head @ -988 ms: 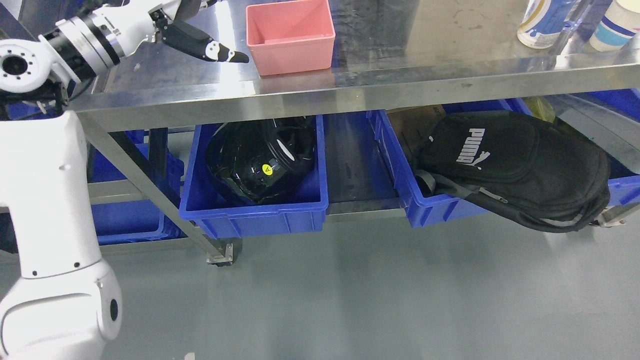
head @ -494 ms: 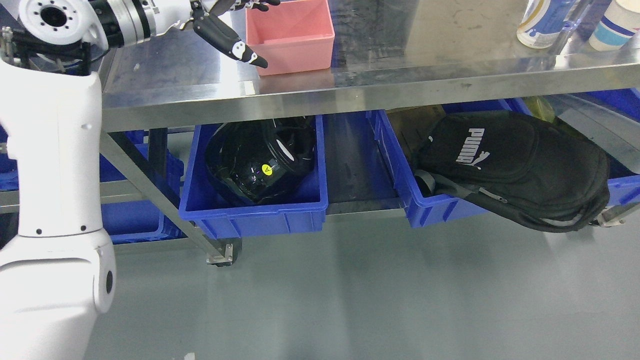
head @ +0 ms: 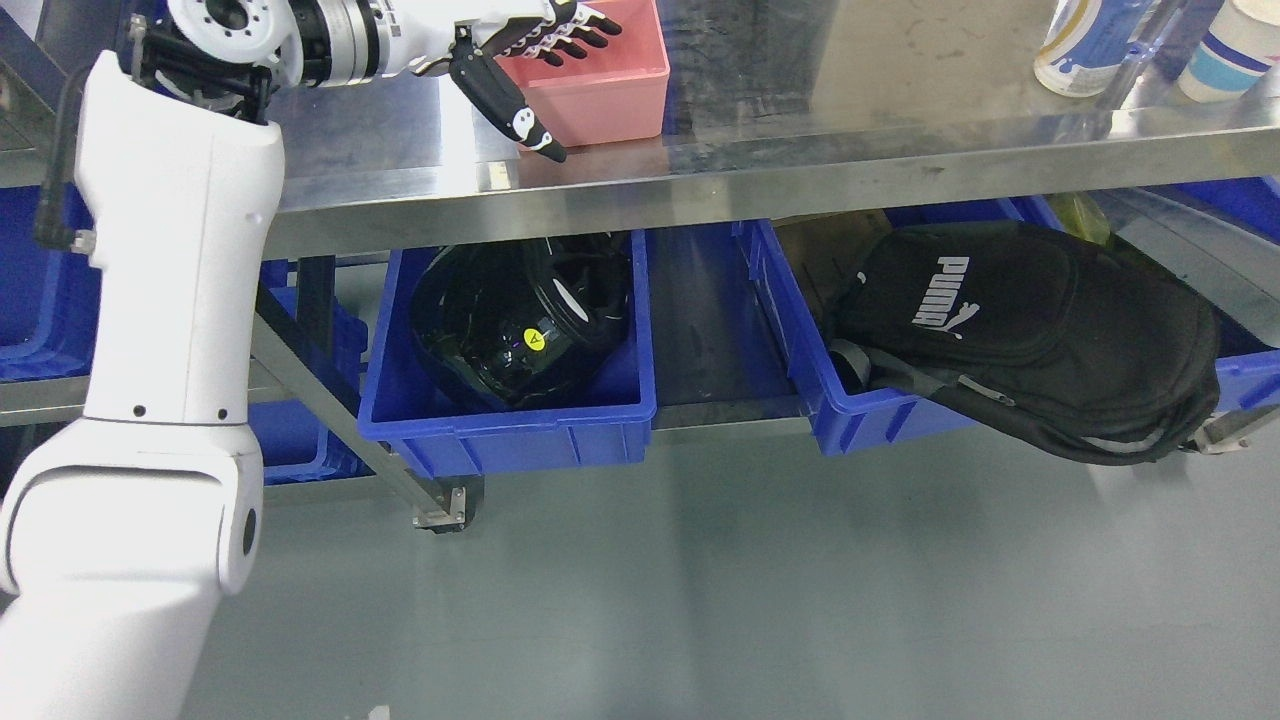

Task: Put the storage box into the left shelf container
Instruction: 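Hook the left hand fingers over the pink box's near rim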

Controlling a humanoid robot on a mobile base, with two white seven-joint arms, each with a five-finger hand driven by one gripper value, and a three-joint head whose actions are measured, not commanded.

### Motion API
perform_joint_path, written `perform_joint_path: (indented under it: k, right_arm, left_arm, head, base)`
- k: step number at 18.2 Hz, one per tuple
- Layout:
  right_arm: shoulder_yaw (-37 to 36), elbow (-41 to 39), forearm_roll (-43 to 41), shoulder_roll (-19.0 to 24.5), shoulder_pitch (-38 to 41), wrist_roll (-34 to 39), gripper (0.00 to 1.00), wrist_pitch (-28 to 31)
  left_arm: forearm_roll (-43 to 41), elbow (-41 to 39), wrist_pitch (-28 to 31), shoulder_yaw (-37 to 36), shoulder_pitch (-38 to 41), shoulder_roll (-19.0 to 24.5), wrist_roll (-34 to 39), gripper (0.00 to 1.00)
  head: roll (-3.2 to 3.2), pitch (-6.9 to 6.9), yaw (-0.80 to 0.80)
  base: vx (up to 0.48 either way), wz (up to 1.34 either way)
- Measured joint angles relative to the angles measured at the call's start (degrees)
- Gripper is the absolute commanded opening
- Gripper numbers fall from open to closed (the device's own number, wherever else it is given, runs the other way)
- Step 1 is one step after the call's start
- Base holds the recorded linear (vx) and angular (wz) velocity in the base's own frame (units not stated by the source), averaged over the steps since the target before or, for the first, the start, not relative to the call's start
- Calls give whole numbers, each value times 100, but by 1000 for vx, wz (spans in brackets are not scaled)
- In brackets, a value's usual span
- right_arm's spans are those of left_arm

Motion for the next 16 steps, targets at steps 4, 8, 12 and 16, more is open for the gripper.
perform_joint_path:
  k: [4,8,12,16]
  right_arm:
    - [0,0,0,0,0,0,99,0]
    - [0,0,0,0,0,0,99,2]
    - [0,0,0,0,0,0,99,2]
    - [0,0,0,0,0,0,99,2]
  left_arm:
    - [-464,543,-21,-106,-145,-225,112,84]
    - [-712,942,-75,-149,-245,-383,234,66]
    - [-812,1200,-148,-45,-268,-483,422,36]
    - [-843,1376,-582,258,-266,-547,499,1]
  head:
    - [0,0,0]
    - [0,0,0]
    - [0,0,0]
    - [0,0,0]
  base:
    - [0,0]
    - [0,0]
    - [-3,7]
    - [-5,6]
